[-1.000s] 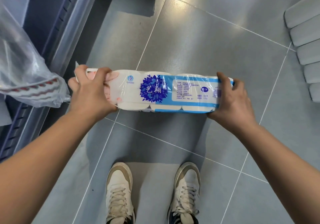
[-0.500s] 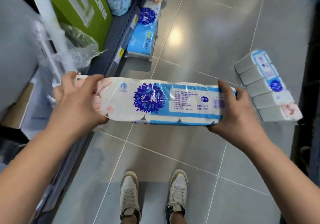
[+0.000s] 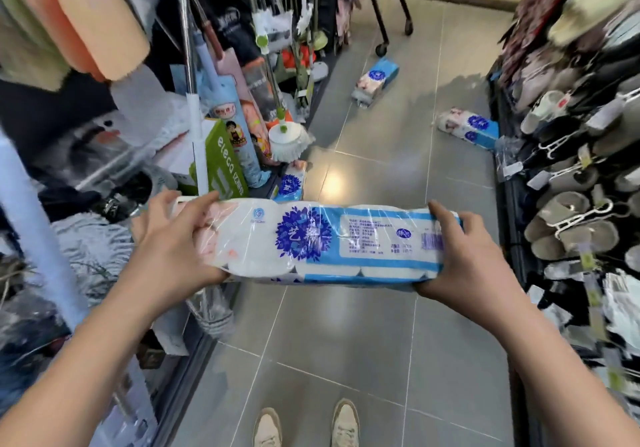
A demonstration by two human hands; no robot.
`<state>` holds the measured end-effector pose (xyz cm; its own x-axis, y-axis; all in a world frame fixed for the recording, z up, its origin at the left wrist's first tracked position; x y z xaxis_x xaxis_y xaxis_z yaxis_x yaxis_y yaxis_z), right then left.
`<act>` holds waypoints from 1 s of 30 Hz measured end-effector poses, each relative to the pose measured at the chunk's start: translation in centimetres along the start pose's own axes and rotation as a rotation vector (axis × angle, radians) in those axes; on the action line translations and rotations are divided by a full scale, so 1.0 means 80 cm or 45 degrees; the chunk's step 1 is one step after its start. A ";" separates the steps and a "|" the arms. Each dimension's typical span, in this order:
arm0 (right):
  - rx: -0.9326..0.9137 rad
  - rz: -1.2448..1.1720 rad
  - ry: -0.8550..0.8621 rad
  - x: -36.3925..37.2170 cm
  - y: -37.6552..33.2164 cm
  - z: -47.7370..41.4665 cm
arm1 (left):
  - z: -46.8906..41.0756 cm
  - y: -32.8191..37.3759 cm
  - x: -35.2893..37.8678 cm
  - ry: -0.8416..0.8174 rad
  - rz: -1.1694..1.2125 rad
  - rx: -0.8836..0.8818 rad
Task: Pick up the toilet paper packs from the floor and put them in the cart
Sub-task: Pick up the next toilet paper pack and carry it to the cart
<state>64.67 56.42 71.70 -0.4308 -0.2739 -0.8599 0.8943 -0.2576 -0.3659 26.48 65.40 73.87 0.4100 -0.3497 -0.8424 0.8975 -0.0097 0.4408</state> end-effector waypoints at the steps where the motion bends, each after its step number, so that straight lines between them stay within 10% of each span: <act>1: -0.005 0.002 0.022 -0.017 -0.006 0.015 | 0.013 0.009 -0.017 0.033 0.003 0.023; 30: 0.190 -0.062 0.310 -0.141 0.025 0.172 | 0.051 0.171 -0.094 0.040 -0.020 0.382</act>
<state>69.63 46.27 85.58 -0.4147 -0.0322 -0.9094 0.8378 -0.4034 -0.3679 34.97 64.05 87.53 0.4052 -0.3179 -0.8572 0.8177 -0.2933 0.4953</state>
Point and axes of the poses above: each hand's wrist, its own z-axis away from the middle knuckle, its own x-axis out of the palm, y = z × x, the point moved 8 cm from there along -z, towards the middle knuckle, and after that the axes turned 15 degrees about -y, right-handed, at the moved point
